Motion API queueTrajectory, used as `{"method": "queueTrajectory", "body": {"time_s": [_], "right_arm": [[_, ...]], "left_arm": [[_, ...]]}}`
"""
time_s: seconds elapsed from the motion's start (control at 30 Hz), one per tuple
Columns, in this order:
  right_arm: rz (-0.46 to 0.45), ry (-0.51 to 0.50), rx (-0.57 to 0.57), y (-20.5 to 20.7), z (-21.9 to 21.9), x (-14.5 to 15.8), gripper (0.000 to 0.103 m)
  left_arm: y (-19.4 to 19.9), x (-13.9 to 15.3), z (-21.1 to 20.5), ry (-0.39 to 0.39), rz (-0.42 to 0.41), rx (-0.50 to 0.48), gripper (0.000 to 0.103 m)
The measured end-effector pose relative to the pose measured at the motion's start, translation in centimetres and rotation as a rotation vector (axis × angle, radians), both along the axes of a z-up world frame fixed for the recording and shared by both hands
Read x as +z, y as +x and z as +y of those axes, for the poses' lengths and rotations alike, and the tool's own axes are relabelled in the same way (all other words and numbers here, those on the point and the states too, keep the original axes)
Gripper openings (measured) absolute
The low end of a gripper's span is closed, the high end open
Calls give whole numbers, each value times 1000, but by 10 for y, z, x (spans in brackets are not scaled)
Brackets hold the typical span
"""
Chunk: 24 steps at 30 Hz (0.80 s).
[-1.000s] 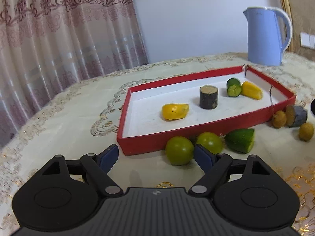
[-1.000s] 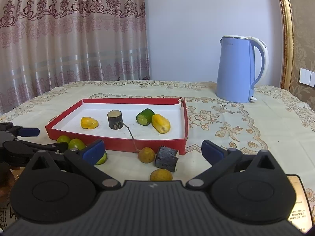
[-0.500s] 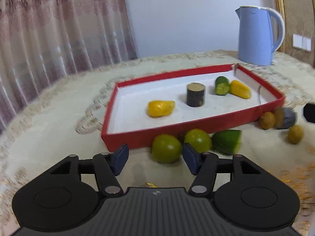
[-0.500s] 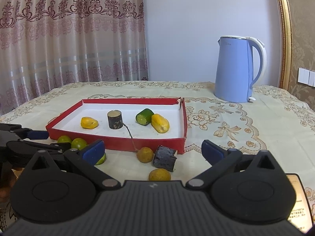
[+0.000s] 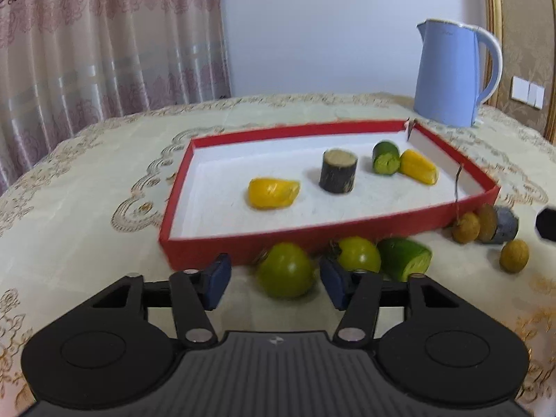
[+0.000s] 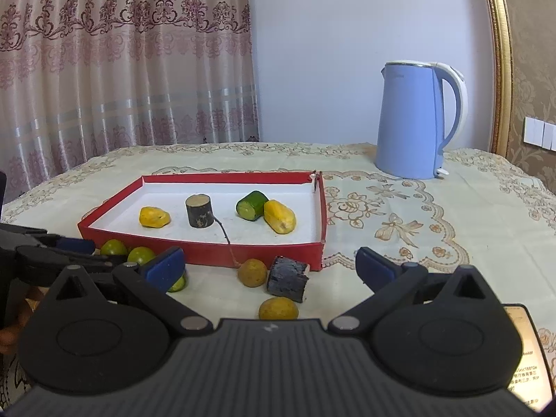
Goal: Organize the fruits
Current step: 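Grasp the large green lime beside the tray with the left tool, then grasp the yellow round fruit with the right tool while the left tool holds the lime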
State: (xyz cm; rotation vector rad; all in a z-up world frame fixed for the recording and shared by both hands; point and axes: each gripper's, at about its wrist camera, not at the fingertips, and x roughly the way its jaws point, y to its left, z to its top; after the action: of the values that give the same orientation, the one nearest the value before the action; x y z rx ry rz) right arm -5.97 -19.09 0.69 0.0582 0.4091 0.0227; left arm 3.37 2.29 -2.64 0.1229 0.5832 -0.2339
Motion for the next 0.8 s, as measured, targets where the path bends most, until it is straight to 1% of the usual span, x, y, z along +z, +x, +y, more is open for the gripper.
{"method": "queueTrajectory", "body": {"time_s": [0.07,0.13,0.23,0.33,0.47,0.6,0.7,0.77,0.8], "right_arm": [[0,-8,-1,0,1,0,103],[-2,-11,-3,-1,1,0,103],[-2,-8,-9,0,-1,0,103],[3,-9,-5,1,0,-2,103],[-2,-38,4,-1,6,-1,103],[-14,-48,10,-3,7,1,103],[0,-34,19,-2,5,0,103],[20,-26,21,0,3,-2,96],[34,-24,20,2,3,-4,89]], "left_arm": [[4,-2,-2,-14,18,-15,43],[6,-6,-3,-10,28,-4,42],[6,-8,2,-29,30,2,36],[7,-7,8,-78,49,0,36],[4,-6,12,-101,53,-4,35],[-7,-2,18,-117,41,0,35],[-16,7,24,-119,9,9,35],[-22,14,28,-113,-23,17,35],[-24,17,30,-112,-32,20,35]]}}
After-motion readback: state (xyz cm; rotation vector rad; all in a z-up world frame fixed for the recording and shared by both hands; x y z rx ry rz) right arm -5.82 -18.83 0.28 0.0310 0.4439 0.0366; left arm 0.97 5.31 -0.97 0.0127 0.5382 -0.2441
